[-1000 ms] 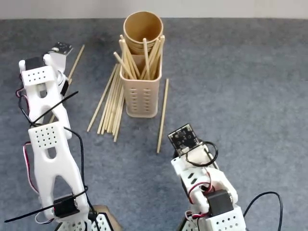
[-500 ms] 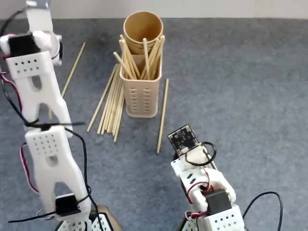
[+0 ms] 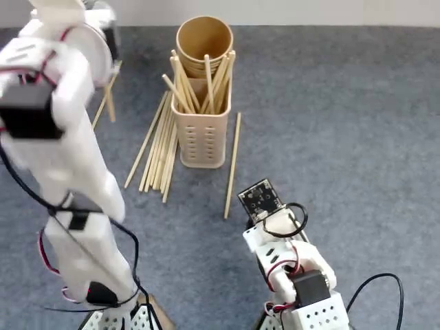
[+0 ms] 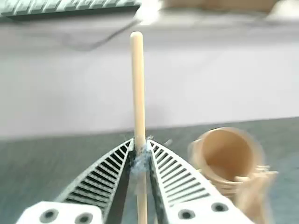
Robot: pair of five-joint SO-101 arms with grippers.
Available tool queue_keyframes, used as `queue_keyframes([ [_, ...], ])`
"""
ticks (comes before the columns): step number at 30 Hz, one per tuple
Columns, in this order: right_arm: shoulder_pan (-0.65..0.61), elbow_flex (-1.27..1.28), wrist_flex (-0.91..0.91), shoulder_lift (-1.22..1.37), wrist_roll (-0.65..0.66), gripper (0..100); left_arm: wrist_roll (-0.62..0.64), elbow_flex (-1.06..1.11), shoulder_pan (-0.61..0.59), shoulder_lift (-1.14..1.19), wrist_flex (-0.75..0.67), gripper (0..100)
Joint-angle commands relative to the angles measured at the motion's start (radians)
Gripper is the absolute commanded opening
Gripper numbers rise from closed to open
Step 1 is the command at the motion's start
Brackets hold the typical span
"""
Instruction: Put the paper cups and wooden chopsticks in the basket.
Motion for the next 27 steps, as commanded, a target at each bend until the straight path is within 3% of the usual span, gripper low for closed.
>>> queue_keyframes([
  [1,-0.012,-0.005,-0.021,-0.010,-0.017,14.9,-0.012,-0.056,0.108,-0.166,0.041,1],
  [6,-0.012,-0.005,-0.021,-0.010,-0.017,14.9,-0.029,0.094,0.104,-0.357,0.049,1],
  [12,-0.012,-0.005,-0.021,-0.010,-0.017,14.9,-0.038,0.782,0.125,-0.757,0.032,1],
  [14,-0.012,-0.005,-0.021,-0.010,-0.017,14.9,-0.043,1.000,0.171,-0.878,-0.038,1],
  [17,-0.012,-0.005,-0.021,-0.010,-0.017,14.9,-0.089,1.308,0.214,-1.018,-0.227,1],
  [20,-0.021,-0.005,-0.021,-0.010,-0.017,14.9,-0.091,1.535,0.214,-1.046,-0.511,2],
  [23,-0.056,-0.005,-0.021,-0.010,-0.017,14.9,-0.089,1.658,0.220,-1.013,-0.779,6],
  [27,-0.061,-0.005,-0.021,-0.010,-0.017,14.9,-0.081,1.672,0.222,-0.892,-1.023,8],
])
